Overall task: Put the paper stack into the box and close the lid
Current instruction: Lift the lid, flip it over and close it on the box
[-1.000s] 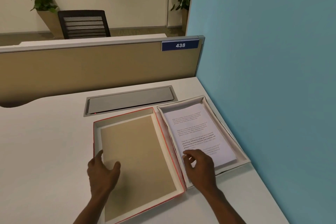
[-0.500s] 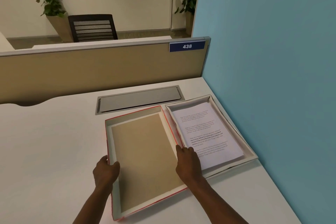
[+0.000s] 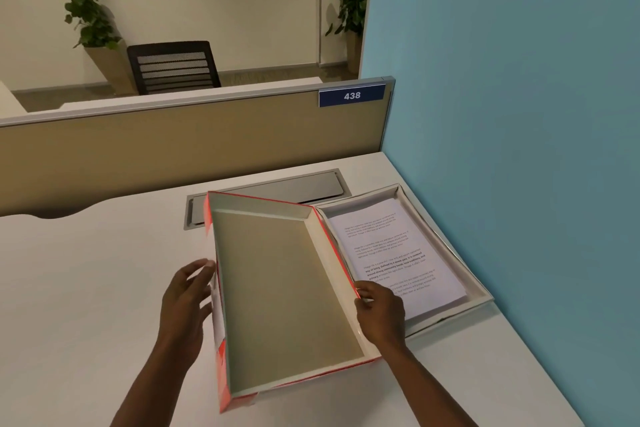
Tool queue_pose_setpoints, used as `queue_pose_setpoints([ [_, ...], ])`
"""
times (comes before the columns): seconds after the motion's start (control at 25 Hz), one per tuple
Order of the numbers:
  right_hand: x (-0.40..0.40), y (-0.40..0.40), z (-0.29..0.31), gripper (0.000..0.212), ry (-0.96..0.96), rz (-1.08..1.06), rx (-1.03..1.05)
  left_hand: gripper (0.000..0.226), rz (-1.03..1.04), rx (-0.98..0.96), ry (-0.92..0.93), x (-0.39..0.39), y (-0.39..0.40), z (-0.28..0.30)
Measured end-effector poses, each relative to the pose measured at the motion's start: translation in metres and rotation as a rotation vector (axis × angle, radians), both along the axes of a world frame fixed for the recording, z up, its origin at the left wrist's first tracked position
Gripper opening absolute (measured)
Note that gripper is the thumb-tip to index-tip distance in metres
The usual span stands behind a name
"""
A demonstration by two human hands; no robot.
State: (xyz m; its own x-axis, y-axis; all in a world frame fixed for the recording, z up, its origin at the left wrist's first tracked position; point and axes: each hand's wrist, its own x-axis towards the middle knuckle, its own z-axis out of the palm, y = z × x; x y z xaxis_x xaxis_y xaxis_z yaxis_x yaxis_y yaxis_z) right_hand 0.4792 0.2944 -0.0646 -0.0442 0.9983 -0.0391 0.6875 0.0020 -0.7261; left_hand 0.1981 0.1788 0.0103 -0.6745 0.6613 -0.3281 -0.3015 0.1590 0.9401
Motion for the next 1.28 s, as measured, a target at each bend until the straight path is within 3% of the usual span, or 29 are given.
queue_pose_setpoints([
  [0.12,0.007,-0.002,0.003,0.028,0.093,0.0,-0.075,0.035,-0.041,0.076,0.023,0.014,0.009,0.021],
  [0.24,0.016,-0.008,0.008,0.032,0.213,0.025,-0.137,0.036,-0.048,0.149,-0.029,0.03,0.02,0.033],
  [0.48,0.025,-0.03,0.032,0.07,0.32,0.149,-0.32,0.046,0.003,0.26,-0.161,0.074,0.043,0.051],
  [0.72,0.022,-0.038,0.1,0.066,0.292,0.181,-0.101,0.058,0.026,0.282,-0.178,0.089,0.052,0.057],
  [0.92,-0.022,-0.043,0.181,0.078,0.306,0.379,0.002,0.061,0.032,0.297,-0.211,0.103,0.046,0.066],
  [1.12,-0.058,-0.043,0.214,0.057,0.295,0.413,0.027,0.059,0.01,0.34,-0.197,0.11,0.046,0.075],
  [1.28,-0.044,-0.04,0.218,0.049,0.451,0.378,-0.068,0.064,0.021,0.33,-0.411,0.098,0.054,0.051],
])
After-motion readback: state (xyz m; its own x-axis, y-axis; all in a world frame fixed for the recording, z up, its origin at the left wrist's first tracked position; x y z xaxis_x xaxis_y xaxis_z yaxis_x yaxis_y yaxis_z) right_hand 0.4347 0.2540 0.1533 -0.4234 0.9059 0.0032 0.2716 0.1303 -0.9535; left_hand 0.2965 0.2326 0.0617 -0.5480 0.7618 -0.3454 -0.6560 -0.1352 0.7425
